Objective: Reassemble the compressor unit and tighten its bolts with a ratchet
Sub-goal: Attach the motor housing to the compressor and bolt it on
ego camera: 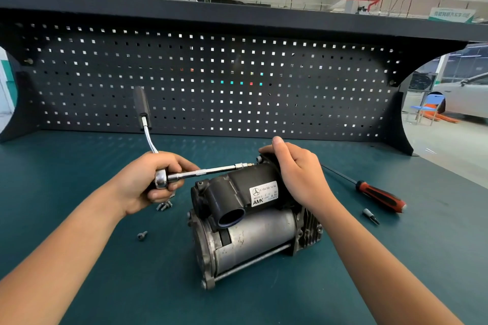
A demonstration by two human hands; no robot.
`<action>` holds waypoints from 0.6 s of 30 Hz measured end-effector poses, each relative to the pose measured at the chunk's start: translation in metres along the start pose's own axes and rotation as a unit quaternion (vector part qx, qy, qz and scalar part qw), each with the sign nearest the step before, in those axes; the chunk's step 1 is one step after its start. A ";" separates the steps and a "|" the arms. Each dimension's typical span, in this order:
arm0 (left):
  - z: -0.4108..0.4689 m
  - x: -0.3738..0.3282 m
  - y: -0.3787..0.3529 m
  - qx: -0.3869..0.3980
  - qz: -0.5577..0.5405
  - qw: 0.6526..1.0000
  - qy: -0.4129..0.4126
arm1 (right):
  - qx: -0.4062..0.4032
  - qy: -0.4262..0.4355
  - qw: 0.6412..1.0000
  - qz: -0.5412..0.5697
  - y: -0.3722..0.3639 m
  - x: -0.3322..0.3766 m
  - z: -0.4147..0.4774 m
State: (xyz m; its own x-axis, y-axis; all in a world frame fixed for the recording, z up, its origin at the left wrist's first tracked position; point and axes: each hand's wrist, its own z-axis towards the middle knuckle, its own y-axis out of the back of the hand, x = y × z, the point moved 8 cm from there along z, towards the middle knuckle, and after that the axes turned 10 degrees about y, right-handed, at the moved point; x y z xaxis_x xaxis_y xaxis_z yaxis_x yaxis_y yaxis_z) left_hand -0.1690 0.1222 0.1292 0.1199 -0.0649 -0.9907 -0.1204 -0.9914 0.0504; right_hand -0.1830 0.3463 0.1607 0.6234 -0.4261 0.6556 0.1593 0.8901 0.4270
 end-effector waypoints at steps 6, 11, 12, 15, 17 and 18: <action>0.000 0.001 0.003 -0.006 -0.029 1.000 0.008 | -0.003 0.006 1.000 0.003 0.000 0.000 0.000; 0.002 0.004 0.005 -0.011 -0.043 0.999 0.008 | -0.004 0.013 1.000 0.000 0.000 0.001 0.001; 0.003 0.004 0.005 -0.012 -0.046 0.999 0.010 | -0.005 0.014 1.000 -0.001 0.000 0.001 0.001; 0.004 0.009 0.003 -0.007 -0.071 0.997 0.031 | -0.007 0.015 1.000 -0.001 0.000 0.001 0.001; 0.005 0.014 -0.001 0.006 -0.116 0.991 0.061 | -0.009 0.013 1.000 -0.003 0.000 0.001 0.001; 0.006 0.017 -0.004 0.013 -0.147 0.986 0.077 | -0.011 0.012 1.000 -0.004 0.000 0.001 0.001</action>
State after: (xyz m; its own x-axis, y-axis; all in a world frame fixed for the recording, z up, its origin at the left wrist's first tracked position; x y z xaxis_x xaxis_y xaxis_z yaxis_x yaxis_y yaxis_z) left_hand -0.1724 0.1259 0.1110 0.3019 0.2061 -0.9308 -0.0823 -0.9671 -0.2409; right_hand -0.1831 0.3459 0.1622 0.6402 -0.4302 0.6364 0.1810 0.8896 0.4193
